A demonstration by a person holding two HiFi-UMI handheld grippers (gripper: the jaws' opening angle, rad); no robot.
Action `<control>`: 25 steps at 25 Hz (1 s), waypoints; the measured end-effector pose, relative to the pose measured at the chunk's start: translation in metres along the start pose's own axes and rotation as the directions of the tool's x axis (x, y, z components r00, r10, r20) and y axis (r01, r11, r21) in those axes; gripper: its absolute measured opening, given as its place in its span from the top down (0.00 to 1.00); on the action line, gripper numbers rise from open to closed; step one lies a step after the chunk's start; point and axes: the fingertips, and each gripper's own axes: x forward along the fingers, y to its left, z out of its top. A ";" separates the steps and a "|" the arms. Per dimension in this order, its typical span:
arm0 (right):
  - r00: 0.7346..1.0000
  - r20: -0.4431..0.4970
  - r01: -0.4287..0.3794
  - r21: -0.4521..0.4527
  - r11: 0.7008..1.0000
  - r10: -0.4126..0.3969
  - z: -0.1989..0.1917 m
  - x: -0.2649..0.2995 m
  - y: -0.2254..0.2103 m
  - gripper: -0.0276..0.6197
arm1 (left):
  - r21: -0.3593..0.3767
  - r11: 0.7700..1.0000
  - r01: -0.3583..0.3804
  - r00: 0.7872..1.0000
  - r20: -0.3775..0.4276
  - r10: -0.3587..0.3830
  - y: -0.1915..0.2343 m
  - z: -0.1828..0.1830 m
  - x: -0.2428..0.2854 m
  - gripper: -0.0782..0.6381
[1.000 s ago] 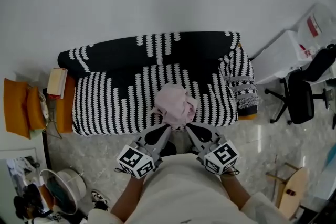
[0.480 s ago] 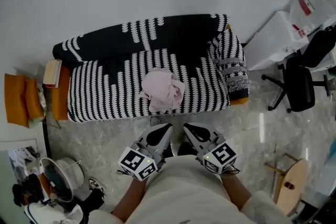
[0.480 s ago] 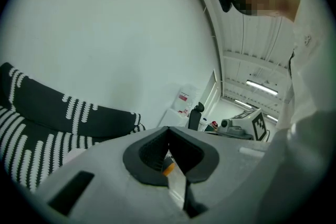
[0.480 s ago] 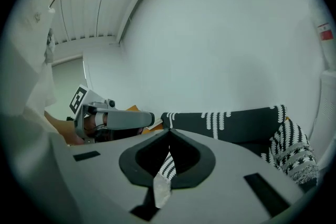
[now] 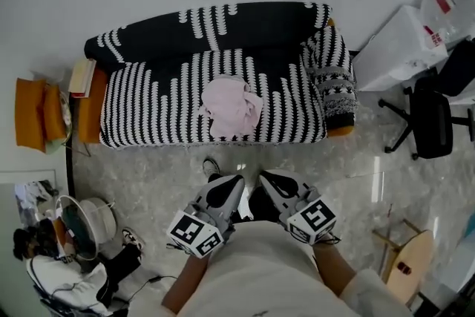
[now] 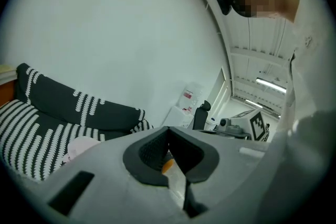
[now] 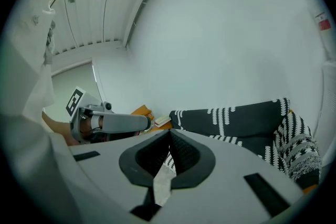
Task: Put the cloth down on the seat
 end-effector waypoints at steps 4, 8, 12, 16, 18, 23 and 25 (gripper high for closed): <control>1.000 0.024 -0.002 -0.024 1.000 0.003 0.008 -0.004 0.004 0.95 | 0.027 1.000 0.002 1.000 0.014 -0.002 -0.006 0.009 -0.002 0.87; 0.999 0.045 0.011 -0.033 0.999 -0.009 0.013 -0.007 0.006 0.95 | 0.050 0.999 0.013 0.999 0.031 -0.014 -0.009 0.016 -0.006 0.87; 0.999 0.047 0.017 -0.045 0.999 -0.015 0.012 -0.006 0.013 0.95 | 0.061 0.998 0.026 0.999 0.030 -0.028 -0.010 0.016 -0.013 0.87; 0.999 0.045 0.008 -0.051 0.999 -0.006 0.013 0.000 0.025 0.95 | 0.053 0.998 0.022 0.998 0.050 -0.025 -0.009 0.015 -0.021 0.87; 0.999 0.050 0.011 -0.043 0.999 -0.009 0.012 0.002 0.027 0.95 | 0.044 0.999 0.020 0.998 0.058 -0.022 -0.008 0.014 -0.025 0.87; 1.000 0.026 -0.001 -0.062 0.998 0.003 0.007 0.006 0.032 0.95 | 0.037 0.999 0.007 0.998 0.063 -0.010 -0.004 0.011 -0.030 0.87; 1.000 0.019 -0.004 -0.063 0.998 0.005 0.007 0.006 0.034 0.95 | 0.035 0.999 0.006 0.998 0.064 -0.008 -0.004 0.011 -0.031 0.87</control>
